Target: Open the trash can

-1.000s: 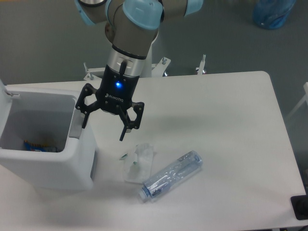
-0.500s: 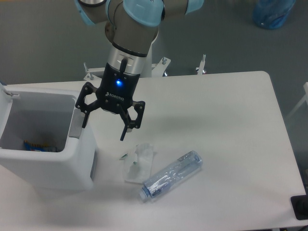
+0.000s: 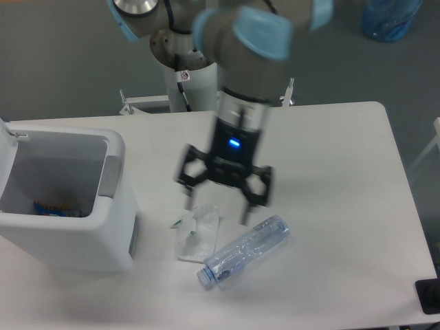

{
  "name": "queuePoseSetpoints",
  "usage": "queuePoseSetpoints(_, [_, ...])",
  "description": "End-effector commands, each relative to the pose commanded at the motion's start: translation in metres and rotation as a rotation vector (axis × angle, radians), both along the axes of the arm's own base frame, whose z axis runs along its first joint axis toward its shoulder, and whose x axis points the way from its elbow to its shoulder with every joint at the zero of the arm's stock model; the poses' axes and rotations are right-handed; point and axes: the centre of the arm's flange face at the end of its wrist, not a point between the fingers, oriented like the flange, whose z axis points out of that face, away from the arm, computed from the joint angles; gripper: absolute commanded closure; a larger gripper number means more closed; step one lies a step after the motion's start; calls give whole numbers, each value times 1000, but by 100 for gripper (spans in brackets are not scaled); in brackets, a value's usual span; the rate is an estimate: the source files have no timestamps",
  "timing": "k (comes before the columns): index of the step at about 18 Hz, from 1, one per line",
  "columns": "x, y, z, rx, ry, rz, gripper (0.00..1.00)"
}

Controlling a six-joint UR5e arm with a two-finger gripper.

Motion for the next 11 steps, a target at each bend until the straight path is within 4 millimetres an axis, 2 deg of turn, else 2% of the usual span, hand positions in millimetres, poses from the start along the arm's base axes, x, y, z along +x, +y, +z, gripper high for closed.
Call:
queuePoseSetpoints(2, [-33, 5, -13, -85, 64, 50, 0])
queuePoseSetpoints(5, [-85, -16, -26, -214, 163, 95, 0])
queuePoseSetpoints(7, [-97, -23, -42, -252, 197, 5, 0])
queuePoseSetpoints(8, [-101, -28, -42, -266, 215, -36, 0])
queuePoseSetpoints(11, [-95, -28, -49, -305, 227, -94, 0])
